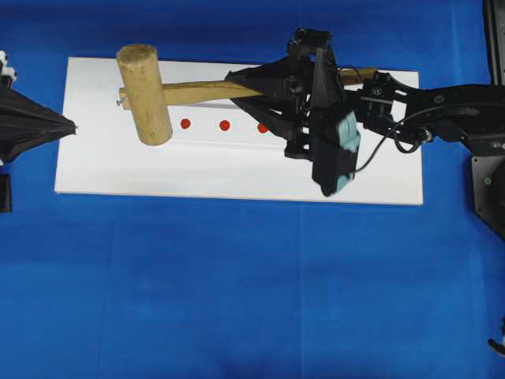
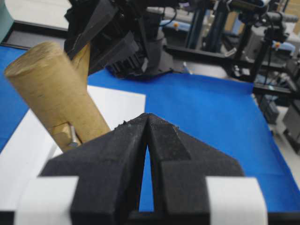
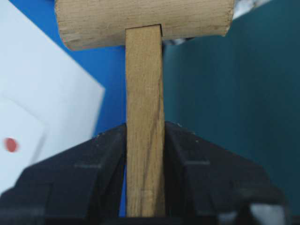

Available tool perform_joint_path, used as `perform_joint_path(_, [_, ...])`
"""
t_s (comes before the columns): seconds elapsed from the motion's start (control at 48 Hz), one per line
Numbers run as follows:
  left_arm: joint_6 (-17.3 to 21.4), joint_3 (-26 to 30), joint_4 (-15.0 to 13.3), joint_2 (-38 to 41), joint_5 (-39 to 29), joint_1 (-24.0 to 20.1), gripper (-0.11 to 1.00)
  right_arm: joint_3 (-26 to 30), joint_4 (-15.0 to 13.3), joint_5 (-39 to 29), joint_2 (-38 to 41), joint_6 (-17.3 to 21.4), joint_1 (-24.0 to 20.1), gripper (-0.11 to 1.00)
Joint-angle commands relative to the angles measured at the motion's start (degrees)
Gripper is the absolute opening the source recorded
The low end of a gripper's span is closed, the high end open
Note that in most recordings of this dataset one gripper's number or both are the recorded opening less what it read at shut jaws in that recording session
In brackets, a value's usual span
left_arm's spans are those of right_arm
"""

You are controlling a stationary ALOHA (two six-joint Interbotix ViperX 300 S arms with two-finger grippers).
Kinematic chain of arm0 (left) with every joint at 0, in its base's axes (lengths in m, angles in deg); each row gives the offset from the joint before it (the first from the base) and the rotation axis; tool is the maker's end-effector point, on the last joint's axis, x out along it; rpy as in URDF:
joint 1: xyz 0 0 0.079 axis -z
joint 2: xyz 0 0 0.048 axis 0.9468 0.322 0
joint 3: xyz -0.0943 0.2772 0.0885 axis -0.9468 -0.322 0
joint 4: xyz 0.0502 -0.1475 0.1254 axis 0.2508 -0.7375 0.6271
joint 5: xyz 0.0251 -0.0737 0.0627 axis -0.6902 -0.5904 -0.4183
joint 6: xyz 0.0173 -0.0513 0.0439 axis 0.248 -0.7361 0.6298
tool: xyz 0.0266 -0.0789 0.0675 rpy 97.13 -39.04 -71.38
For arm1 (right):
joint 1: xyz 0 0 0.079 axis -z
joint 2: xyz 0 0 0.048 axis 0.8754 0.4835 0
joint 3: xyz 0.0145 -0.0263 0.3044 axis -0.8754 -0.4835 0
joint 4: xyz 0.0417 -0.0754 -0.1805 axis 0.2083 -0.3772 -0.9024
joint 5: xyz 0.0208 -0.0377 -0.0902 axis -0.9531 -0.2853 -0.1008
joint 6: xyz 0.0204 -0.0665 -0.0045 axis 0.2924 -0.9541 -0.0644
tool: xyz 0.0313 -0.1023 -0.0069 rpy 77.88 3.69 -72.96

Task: Hit the mark with a hammer.
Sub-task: 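Move the left gripper toward the mallet head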

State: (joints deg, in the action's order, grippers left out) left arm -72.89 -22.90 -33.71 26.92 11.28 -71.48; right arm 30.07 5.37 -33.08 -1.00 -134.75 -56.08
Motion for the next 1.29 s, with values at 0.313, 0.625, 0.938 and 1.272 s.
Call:
perform_joint_path(0.313, [-5.1,0.4,-0.1,-0.1,0.3,-3.3,0.00,0.6,0.4,1.8,-0.4,-3.7,-1.0,0.10])
perform_joint_path(0.625, [-8.3,0.1,-0.1,0.9,0.4,-4.7,0.31,0.6,0.4,2.2,-0.4,-3.7,-1.2,0.10])
perform_joint_path(0.938, [-9.6,0.1,0.0,3.3,2.3,-7.4,0.94,0.7,0.4,3.2,-0.4,-3.7,-1.3,0.10])
perform_joint_path(1.272, [-9.7,2.2,-0.1,14.2,12.9,-8.7,0.94,0.8,0.4,3.2,-0.4,-3.7,-1.4,0.10])
